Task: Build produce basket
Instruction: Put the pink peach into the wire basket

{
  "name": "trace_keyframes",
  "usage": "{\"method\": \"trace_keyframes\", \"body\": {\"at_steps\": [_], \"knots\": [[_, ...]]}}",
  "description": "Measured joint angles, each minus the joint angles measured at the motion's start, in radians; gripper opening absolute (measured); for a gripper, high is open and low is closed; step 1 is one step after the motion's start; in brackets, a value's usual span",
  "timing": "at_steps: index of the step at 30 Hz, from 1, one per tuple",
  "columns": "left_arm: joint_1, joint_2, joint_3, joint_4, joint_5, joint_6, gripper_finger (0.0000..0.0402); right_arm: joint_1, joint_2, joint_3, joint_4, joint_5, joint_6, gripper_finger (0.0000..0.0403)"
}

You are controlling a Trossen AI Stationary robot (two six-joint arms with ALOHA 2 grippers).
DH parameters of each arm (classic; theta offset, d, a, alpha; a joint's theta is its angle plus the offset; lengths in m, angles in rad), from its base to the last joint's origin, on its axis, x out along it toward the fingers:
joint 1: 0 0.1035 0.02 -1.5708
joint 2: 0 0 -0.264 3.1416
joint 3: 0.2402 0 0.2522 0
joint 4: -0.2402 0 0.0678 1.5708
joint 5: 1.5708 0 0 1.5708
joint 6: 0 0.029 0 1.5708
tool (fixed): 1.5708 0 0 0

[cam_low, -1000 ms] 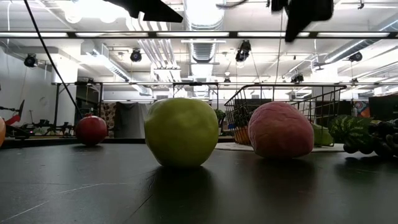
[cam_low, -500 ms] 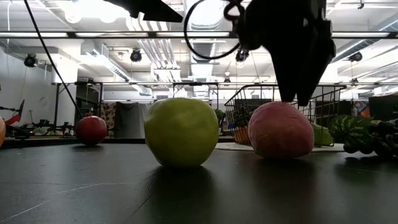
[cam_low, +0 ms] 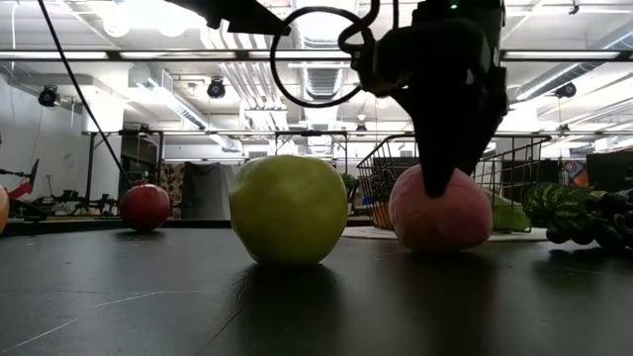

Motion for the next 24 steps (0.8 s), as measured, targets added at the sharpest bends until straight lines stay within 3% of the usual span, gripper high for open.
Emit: {"method": "trace_keyframes", "body": {"at_steps": [7,14,24], "knots": [[-0.001,0.0,0.0,0.0,0.0,-0.001,0.0173,-0.004,0.016,0.002,0.02,0.001,-0.013,0.0316],[-0.007,0.0,0.0,0.0,0.0,-0.001,0.0173,-0.004,0.016,0.002,0.037,-0.001,-0.018,0.0219],[-0.007,0.0,0.0,0.0,0.0,-0.001,0.0173,-0.004,-0.039,-0.002,0.04,-0.011,-0.156,0.0214]]}}
